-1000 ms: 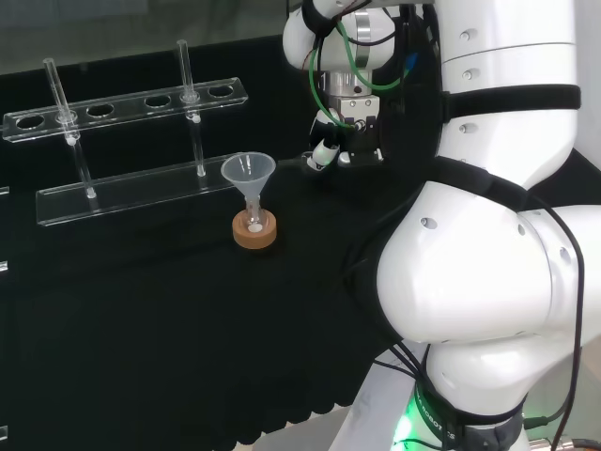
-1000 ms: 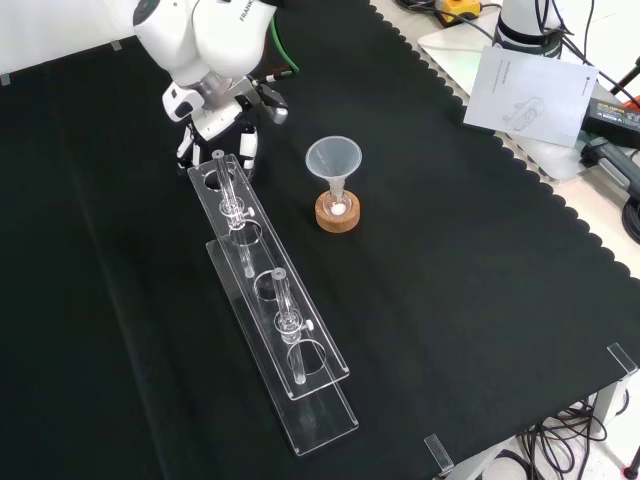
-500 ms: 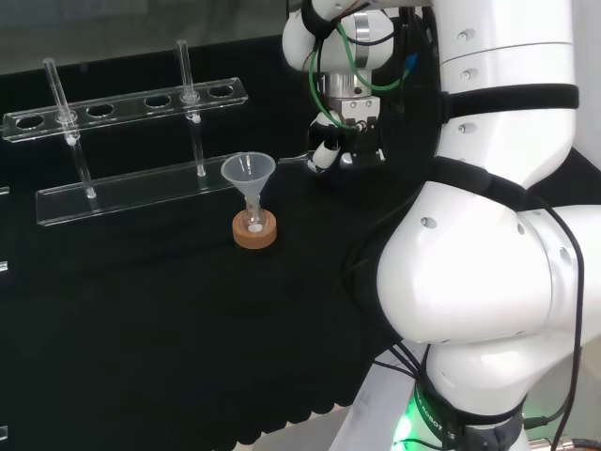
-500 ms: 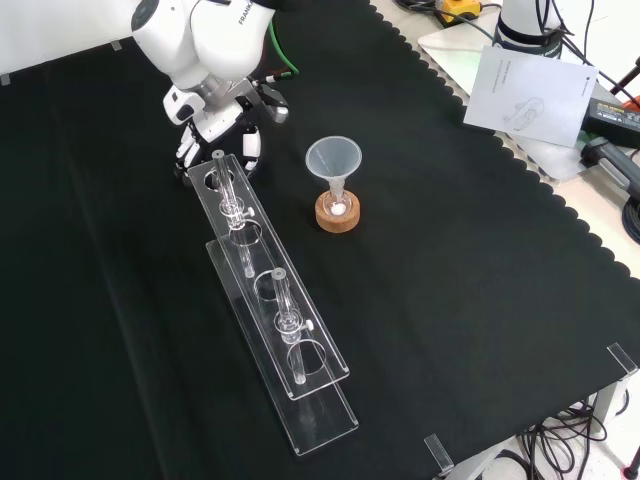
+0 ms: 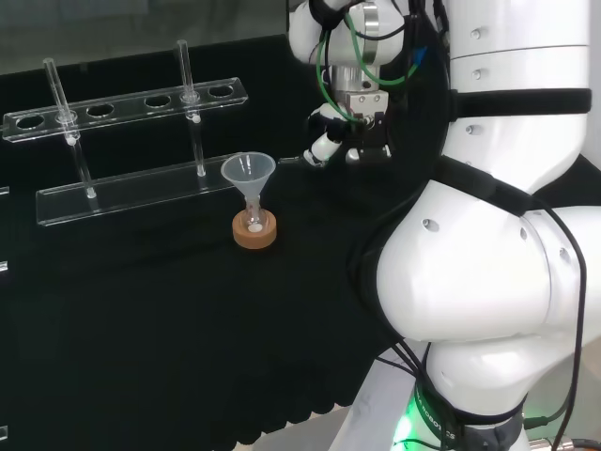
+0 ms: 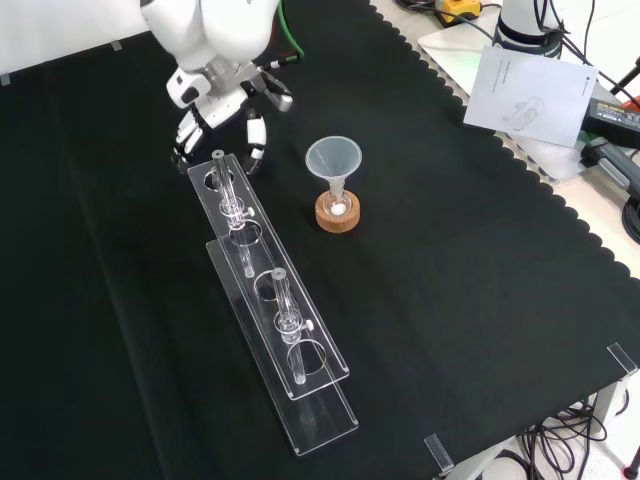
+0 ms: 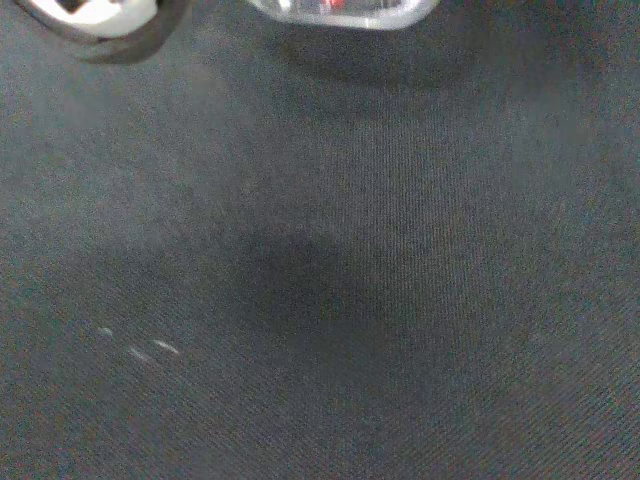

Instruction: Put the weighing funnel back on the table.

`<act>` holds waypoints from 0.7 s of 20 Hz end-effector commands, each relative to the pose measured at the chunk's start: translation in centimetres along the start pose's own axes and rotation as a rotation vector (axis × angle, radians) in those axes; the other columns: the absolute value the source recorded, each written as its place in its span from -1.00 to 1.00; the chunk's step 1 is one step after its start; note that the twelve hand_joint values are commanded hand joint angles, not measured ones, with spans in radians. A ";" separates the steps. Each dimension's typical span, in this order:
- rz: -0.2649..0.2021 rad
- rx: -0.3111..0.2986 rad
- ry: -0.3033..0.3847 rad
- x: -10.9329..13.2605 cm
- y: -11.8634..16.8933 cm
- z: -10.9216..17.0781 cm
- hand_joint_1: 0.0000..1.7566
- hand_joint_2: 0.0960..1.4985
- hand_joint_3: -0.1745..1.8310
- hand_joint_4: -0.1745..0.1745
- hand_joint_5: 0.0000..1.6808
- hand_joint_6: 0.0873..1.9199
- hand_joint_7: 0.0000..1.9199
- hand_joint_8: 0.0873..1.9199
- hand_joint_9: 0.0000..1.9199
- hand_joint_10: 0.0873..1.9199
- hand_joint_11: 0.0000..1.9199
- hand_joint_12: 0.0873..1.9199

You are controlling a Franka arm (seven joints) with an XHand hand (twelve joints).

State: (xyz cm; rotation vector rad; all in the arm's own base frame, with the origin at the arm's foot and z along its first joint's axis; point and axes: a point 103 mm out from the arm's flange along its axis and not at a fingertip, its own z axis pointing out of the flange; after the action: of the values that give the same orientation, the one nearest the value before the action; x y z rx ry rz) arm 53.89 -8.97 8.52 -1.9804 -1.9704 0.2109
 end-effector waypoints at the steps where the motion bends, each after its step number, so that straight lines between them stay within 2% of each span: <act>1: -0.030 -0.071 -0.034 0.6 -3.0 -3.5 -0.21 -0.23 -0.40 -0.03 -0.62 -0.97 -0.90 -0.42 -0.60 -0.39 -0.69 0.35; 14: -0.014 -0.083 -0.126 3.8 -9.0 -8.5 -0.18 -0.23 -0.40 -0.02 -0.61 -0.99 -0.84 -0.40 -0.56 -0.39 -0.67 0.35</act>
State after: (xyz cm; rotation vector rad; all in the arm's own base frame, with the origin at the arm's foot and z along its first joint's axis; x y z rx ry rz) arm 50.76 -7.82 17.75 -2.0373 -2.0828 0.2009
